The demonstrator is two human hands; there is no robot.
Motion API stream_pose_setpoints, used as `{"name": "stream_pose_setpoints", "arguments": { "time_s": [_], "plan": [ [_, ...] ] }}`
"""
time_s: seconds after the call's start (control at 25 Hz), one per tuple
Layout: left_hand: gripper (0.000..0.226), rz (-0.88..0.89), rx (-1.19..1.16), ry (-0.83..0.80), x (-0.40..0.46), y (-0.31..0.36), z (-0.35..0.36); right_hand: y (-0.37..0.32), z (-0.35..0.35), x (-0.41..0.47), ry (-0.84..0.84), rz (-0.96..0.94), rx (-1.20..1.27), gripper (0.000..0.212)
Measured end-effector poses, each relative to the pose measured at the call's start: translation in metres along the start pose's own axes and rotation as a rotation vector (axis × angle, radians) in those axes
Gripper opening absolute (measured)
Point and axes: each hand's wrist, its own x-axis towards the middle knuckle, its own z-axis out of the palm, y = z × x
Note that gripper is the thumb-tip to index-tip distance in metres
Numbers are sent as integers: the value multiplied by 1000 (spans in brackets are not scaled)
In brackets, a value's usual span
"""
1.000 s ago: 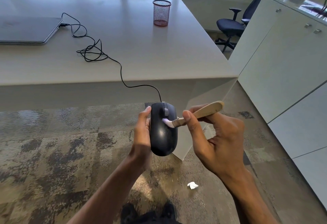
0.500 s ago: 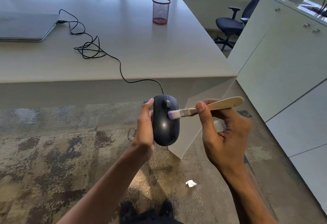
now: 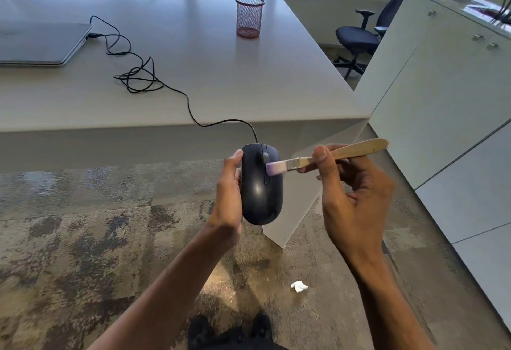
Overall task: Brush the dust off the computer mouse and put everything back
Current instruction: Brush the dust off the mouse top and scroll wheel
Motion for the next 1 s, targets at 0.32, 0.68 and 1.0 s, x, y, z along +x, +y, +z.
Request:
{"name": "stream_pose_setpoints", "arguments": {
  "time_s": [0.32,0.68,1.0],
  "plan": [
    [52,3,23,4,-4,1,-1,-6,3,-7,-61,-20,-52,8],
    [49,-6,1,4,-6,5,0,-13,1,-5,-151,-100,-101,20],
    [55,-22,-48,-28,-5,8,-2,-10,-2,-3,-144,-172,-97,9]
  ]
}}
